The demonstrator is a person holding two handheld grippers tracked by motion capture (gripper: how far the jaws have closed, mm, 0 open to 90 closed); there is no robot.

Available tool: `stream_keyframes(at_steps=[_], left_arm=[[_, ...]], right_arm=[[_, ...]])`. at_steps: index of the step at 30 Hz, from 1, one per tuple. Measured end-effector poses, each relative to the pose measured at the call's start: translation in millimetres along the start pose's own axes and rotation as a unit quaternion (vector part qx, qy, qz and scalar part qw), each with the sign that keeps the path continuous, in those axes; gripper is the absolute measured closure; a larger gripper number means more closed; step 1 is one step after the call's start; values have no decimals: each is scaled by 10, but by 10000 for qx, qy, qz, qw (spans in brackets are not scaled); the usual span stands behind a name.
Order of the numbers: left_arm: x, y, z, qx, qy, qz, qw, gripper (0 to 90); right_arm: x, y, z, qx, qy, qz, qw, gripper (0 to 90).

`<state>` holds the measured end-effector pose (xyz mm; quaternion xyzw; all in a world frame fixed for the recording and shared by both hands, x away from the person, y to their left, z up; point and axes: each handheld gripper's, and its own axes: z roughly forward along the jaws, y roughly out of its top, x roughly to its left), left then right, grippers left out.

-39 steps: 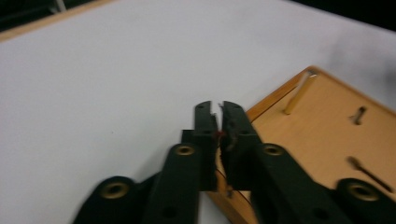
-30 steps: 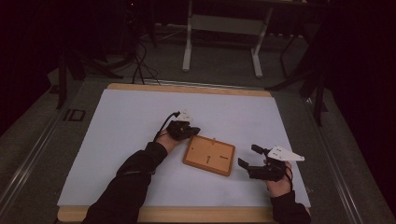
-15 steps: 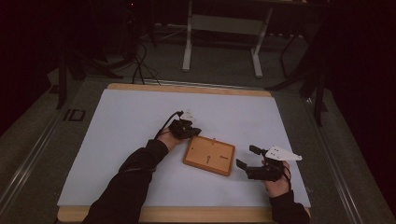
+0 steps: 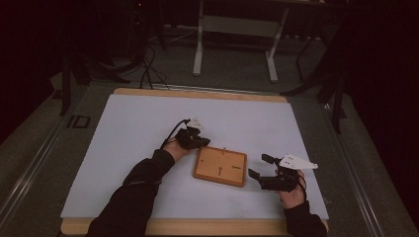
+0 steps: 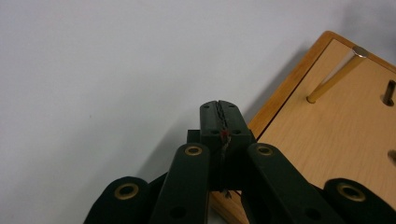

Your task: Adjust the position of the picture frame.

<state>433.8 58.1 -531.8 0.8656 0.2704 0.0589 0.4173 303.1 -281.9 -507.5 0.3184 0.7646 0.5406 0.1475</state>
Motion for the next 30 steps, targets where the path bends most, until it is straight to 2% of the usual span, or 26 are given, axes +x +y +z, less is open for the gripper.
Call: stream_keyframes(at_steps=[4, 8, 12, 15, 17, 21, 24, 26, 30], left_arm=[[-33, -37, -40, 6, 40, -14, 10000, 900], [-66, -73, -81, -20, -51, -43, 10000, 900], [-129, -74, -124, -10, -122, 41, 9999, 900], [-181, -88, -135, -37, 103, 284, 9995, 900], [-159, -105, -132, -104, 182, 214, 9996, 900], [-112, -103, -90, -18, 349, 166, 9992, 900], [-92, -92, -70, 37, 380, 205, 9991, 900], [-71, -90, -53, 114, 301, 189, 9993, 900], [-58, -89, -41, 162, 293, 151, 9993, 900]], right_arm=[[5, -2, 10, -5, 29, 15, 10000, 148], [7, -1, 17, -5, 29, 14, 10000, 148], [16, 1, 20, 0, 33, 0, 10000, 148], [14, -1, 28, -2, 35, 47, 10000, 148], [16, 1, 29, -6, 41, 47, 10000, 148], [23, 3, 31, -1, 50, 24, 10000, 148], [26, 0, 39, 21, 67, 18, 10000, 148], [23, -3, 38, 28, 84, 31, 10000, 148], [17, -4, 33, 20, 78, 53, 10000, 148]])
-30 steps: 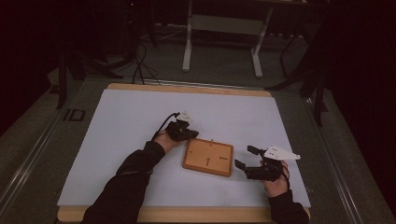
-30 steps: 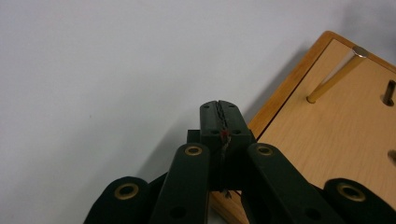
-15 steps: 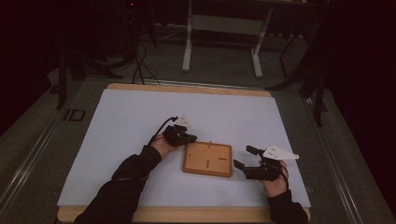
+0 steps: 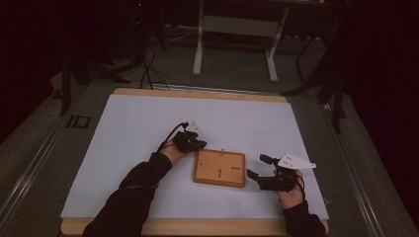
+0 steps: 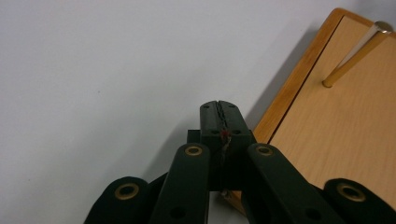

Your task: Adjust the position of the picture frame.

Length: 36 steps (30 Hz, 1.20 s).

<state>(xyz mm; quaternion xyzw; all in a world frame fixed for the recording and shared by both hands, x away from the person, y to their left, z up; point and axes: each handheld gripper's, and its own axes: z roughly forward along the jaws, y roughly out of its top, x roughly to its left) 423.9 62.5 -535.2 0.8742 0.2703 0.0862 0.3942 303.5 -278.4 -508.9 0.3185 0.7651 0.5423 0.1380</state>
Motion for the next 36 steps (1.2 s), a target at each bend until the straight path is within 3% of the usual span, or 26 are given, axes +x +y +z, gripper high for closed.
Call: stream_keyframes(at_steps=[16, 22, 23, 25, 27, 32, 36], left_arm=[[-119, -95, -74, 138, -58, 59, 9999, 900], [-102, -108, -75, 168, -59, 50, 9998, 899], [-90, -107, -88, 116, -51, 0, 9999, 897], [-67, -98, -139, -68, -20, -130, 9999, 810], [-71, -80, -203, -217, 5, -130, 9997, 772], [-102, -44, -349, -599, -283, -269, 9974, 635], [-184, -38, -390, -685, -513, -220, 9961, 589]], right_arm=[[18, 9, 7, 3, -5, -25, 10000, 149], [23, 15, 15, 27, -24, -61, 10000, 161], [25, 15, 15, 18, -26, -76, 10000, 161], [26, 15, 12, 2, -25, -71, 10000, 161], [27, 14, 9, 3, -57, -73, 10000, 160], [41, 16, -13, -3, -108, -159, 9998, 160], [63, 16, -36, 33, -155, -232, 9996, 161]])
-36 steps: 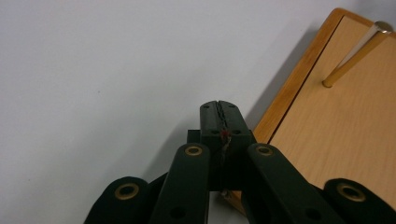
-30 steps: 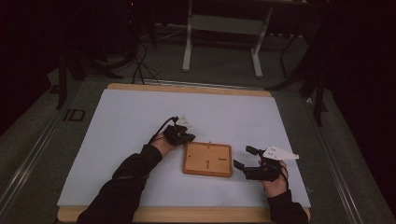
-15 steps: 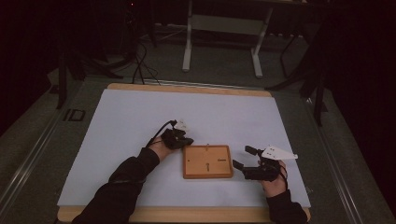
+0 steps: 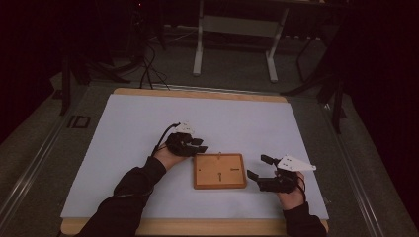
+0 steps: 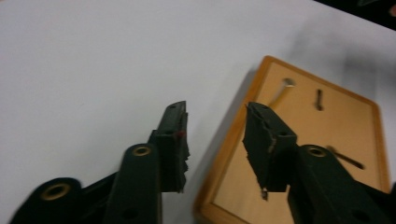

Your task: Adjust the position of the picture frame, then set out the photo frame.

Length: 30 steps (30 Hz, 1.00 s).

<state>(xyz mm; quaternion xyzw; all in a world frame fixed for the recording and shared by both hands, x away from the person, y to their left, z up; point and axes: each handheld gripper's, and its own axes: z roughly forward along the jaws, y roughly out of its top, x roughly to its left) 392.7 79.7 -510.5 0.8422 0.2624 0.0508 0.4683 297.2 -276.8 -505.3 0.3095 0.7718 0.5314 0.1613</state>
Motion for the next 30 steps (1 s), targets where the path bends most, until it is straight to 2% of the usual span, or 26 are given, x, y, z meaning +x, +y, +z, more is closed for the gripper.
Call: stream_keyframes(at_steps=[3, 5, 9, 12, 15, 17, 19, 23, 25, 27, 30], left_arm=[[-84, -19, 17, 11, -164, 38, 9999, 588], [-122, -24, 32, 26, -186, 69, 9998, 567], [-202, -16, 65, 37, -392, 146, 9991, 561], [-246, 5, 90, 54, -431, 196, 9989, 561], [-280, 26, 104, 37, -461, 211, 9987, 561], [-308, 38, 117, 48, -464, 253, 9986, 561], [-336, 50, 146, 56, -425, 286, 9987, 561], [-357, 78, 216, 106, -308, 315, 9990, 563], [-369, 86, 261, 164, -238, 372, 9989, 565], [-373, 88, 300, 157, -203, 422, 9988, 589], [-365, 101, 351, 160, -116, 419, 9989, 622]], right_arm=[[10, 0, -9, 51, -10, -53, 10000, 164], [3, 2, -13, 60, 44, -37, 10000, 174], [9, -1, -23, 15, 120, 42, 9999, 174], [49, -13, -31, 122, 202, 15, 9997, 161], [84, -14, -41, 161, 139, -49, 9998, 154], [132, -15, -71, 145, 116, -119, 9998, 138], [142, -23, -81, 162, 175, -80, 9997, 133], [148, -37, -76, 99, 146, -289, 9994, 126], [144, -35, -68, 78, 207, -264, 9994, 126], [153, -32, -59, 135, 113, -285, 9994, 122], [169, -30, -38, 215, 128, -293, 9993, 106]])
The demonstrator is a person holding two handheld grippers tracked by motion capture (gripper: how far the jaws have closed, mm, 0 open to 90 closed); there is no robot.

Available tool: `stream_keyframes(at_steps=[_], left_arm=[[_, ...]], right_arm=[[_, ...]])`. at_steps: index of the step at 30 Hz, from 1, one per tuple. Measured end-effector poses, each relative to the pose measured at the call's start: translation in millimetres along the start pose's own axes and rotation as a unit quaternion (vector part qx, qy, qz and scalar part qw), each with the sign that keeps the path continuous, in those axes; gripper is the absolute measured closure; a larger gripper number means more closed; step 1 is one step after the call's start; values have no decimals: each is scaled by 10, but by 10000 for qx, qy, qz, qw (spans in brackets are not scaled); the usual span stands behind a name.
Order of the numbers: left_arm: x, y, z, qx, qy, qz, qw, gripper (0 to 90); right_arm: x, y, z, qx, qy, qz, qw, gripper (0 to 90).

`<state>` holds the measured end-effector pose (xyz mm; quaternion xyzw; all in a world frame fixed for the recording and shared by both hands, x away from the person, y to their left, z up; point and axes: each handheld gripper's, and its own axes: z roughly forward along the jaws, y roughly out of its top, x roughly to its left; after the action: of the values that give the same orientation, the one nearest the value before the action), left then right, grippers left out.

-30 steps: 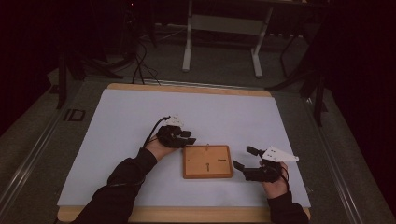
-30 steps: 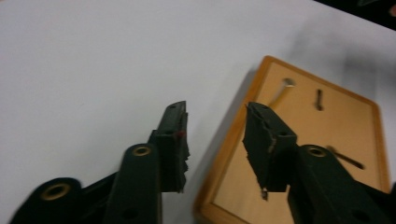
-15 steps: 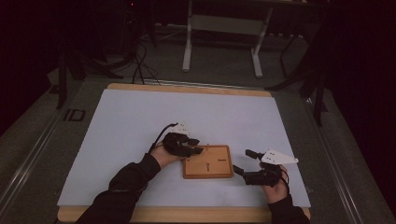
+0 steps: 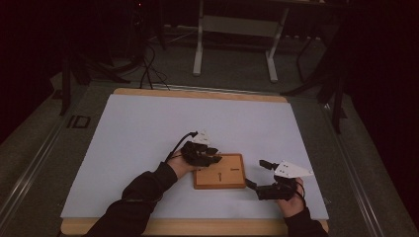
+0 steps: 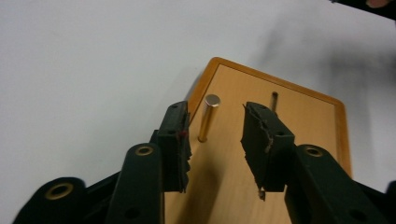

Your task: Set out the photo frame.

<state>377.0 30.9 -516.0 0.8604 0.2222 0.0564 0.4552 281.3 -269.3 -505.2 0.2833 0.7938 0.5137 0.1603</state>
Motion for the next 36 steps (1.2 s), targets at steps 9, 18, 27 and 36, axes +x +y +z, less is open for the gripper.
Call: stream_keyframes(at_steps=[9, 18, 27, 36], left_arm=[[38, 27, 88, -16, 2, -58, 10000, 744], [23, 36, 140, -12, -32, 1, 10000, 821], [118, 32, 143, -3, -364, -76, 9993, 827], [249, 41, 156, 5, -733, -311, 9968, 827]], right_arm=[[31, -21, 55, 38, 112, 19, 9999, 106], [23, -39, 39, 8, 148, 21, 9999, 99], [90, -20, 30, 179, 93, -79, 9998, 178], [341, 48, 7, 326, -304, -1325, 9902, 225]])
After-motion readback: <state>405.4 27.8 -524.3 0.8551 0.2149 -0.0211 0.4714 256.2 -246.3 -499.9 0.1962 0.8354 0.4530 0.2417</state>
